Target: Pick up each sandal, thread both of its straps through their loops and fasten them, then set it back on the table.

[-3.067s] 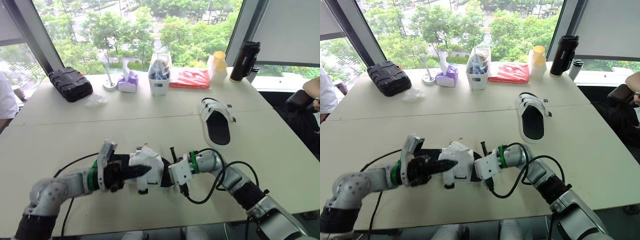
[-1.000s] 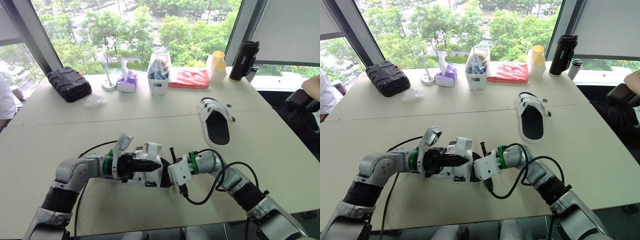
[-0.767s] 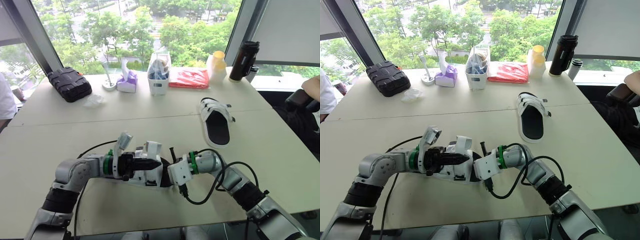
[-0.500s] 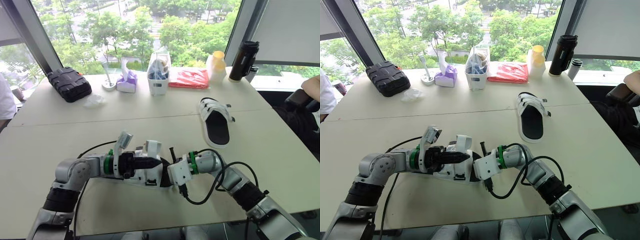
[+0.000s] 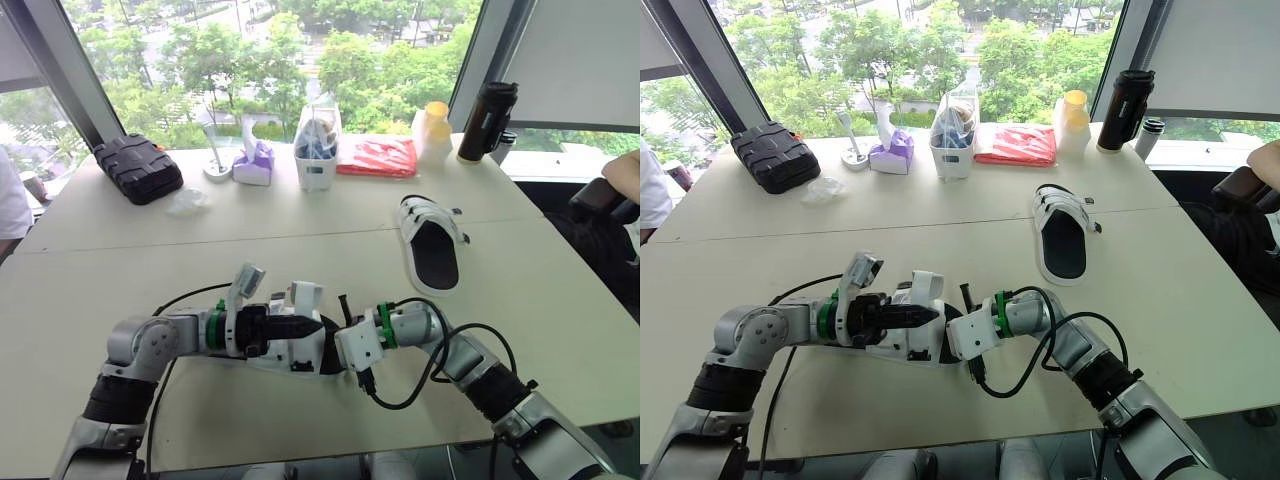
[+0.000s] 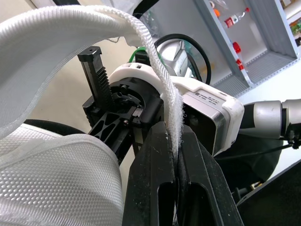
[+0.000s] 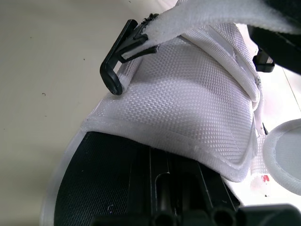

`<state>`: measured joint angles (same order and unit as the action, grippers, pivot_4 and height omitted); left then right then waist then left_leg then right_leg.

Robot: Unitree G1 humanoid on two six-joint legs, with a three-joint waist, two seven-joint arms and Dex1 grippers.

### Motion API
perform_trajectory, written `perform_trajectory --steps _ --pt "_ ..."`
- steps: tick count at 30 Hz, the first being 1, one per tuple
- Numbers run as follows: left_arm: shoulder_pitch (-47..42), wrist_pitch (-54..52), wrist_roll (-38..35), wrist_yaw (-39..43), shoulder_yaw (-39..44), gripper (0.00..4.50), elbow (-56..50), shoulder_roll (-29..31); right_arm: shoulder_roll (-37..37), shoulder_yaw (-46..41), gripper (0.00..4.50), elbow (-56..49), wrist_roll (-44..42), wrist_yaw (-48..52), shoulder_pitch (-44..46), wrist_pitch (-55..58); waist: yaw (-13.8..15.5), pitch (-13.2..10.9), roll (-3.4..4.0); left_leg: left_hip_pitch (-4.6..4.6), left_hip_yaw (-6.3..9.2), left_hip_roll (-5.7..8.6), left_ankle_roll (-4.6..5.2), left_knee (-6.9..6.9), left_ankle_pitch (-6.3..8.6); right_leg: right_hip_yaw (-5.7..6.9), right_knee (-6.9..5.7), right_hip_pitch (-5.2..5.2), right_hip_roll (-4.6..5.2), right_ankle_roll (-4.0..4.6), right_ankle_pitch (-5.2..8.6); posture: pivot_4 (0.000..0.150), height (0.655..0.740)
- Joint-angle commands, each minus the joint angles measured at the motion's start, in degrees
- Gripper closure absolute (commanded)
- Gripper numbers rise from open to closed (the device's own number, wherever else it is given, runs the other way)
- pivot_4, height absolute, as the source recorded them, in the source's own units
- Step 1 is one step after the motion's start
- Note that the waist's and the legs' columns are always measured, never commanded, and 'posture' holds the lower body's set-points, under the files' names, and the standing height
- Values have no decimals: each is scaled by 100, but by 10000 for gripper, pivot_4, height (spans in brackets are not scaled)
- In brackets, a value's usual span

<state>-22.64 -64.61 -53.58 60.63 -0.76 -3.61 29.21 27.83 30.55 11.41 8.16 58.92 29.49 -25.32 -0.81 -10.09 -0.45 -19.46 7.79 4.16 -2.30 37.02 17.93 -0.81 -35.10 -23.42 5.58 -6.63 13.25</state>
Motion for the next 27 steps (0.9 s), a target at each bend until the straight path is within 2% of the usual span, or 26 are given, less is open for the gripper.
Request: perform_trajectory --steps 1,12,27 --pt "108 193 155 132 -142 44511 -211 137 85 191 45000 403 387 79 -132 185 -1 0 0 0 0 0 0 0 0 0 0 0 0 0 0 1500 7400" --pt "373 1382 828 400 -439 44511 -254 66 107 194 45000 391 392 69 -131 173 3 1 1 1 -1 -1 0 0 0 0 0 1 0 3 1 1500 7400" --pt "564 2620 1275 745 -382 44511 -252 -38 85 212 45000 389 396 73 -141 176 6 2 1 1 -1 -3 0 0 0 -1 0 2 0 14 7 1500 7400"
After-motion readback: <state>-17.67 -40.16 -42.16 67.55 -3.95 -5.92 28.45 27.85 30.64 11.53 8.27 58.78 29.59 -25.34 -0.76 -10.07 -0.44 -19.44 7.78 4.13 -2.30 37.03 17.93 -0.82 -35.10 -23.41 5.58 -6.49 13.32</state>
